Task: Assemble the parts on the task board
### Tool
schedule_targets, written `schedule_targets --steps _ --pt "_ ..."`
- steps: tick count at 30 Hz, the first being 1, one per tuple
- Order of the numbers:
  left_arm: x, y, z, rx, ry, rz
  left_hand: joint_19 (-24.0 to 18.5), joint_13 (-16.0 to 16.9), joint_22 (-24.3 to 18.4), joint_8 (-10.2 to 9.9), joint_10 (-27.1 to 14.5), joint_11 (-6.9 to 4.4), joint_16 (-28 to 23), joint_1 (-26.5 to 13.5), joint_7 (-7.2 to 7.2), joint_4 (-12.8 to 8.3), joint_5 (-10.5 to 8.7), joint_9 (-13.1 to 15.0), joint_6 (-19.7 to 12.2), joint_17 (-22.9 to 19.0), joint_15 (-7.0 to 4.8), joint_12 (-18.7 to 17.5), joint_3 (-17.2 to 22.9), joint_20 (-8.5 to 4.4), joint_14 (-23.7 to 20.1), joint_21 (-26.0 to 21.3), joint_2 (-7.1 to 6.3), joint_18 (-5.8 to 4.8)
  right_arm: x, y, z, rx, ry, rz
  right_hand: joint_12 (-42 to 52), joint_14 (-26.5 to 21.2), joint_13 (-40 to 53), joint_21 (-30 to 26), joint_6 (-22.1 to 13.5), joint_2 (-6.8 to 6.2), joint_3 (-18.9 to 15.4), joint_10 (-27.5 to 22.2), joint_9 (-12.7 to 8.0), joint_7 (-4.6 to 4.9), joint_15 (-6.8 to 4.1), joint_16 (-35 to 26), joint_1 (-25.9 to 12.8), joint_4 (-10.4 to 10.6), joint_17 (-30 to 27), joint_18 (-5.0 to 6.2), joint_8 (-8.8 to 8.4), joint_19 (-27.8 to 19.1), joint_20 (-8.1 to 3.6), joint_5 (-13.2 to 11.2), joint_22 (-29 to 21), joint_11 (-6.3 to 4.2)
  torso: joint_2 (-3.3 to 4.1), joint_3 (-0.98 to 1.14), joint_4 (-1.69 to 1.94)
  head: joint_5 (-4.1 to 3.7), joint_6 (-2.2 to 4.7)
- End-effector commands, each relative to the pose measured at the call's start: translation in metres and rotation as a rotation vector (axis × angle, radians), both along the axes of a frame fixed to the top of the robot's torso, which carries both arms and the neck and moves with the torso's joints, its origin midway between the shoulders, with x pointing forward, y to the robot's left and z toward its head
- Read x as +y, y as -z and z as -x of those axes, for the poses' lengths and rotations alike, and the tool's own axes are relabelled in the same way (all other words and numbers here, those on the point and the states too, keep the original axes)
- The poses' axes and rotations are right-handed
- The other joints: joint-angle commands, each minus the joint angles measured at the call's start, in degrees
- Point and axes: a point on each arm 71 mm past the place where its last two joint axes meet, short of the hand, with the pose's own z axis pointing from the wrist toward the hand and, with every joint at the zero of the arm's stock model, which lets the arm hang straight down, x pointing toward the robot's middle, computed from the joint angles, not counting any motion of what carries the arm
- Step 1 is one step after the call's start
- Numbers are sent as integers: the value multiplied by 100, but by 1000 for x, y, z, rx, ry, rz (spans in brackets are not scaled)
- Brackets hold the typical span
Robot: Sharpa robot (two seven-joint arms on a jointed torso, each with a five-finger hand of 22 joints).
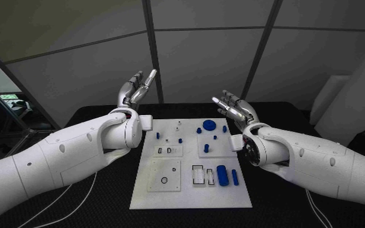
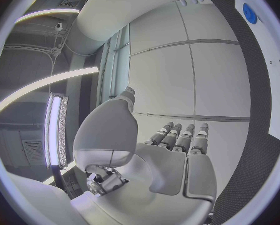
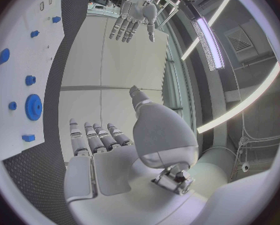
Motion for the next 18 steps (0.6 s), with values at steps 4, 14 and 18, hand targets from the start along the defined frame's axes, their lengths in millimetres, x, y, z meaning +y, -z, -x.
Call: schedule_targets --steps 4,14,18 --pt "-4 -3 0 -30 47 2 54 29 27 49 133 201 79 317 349 66 38 27 184 40 129 52 27 118 217 61 4 -17 12 2 -2 23 -210 60 524 2543 216 593 1972 -21 177 2614 221 711 91 473 981 -577 193 383 407 1427 58 17 265 155 2 0 -1 2 -1" --pt "20 -9 9 -36 90 8 3110 310 718 542 2931 703 1052 1210 774 -78 29 278 2257 433 30 690 227 103 3766 1468 96 121 -9 -41 -32 -362 -232 564 656 4541 217 1171 4176 -128 427 4545 290 507 -240 705 1218 -821 229 650 685 2864 -32 -15 400 -163 295 34 9 -6 -35" --pt "23 -11 14 -39 111 -3 3851 306 824 771 4064 535 1164 1493 641 -360 20 355 3419 474 -167 855 337 39 4538 1828 245 269 -9 -54 -37 -431 -249 677 525 5069 217 1320 4452 -207 592 4900 259 440 -392 723 1186 -848 257 652 596 3236 -173 19 409 -257 392 29 38 -29 -36"
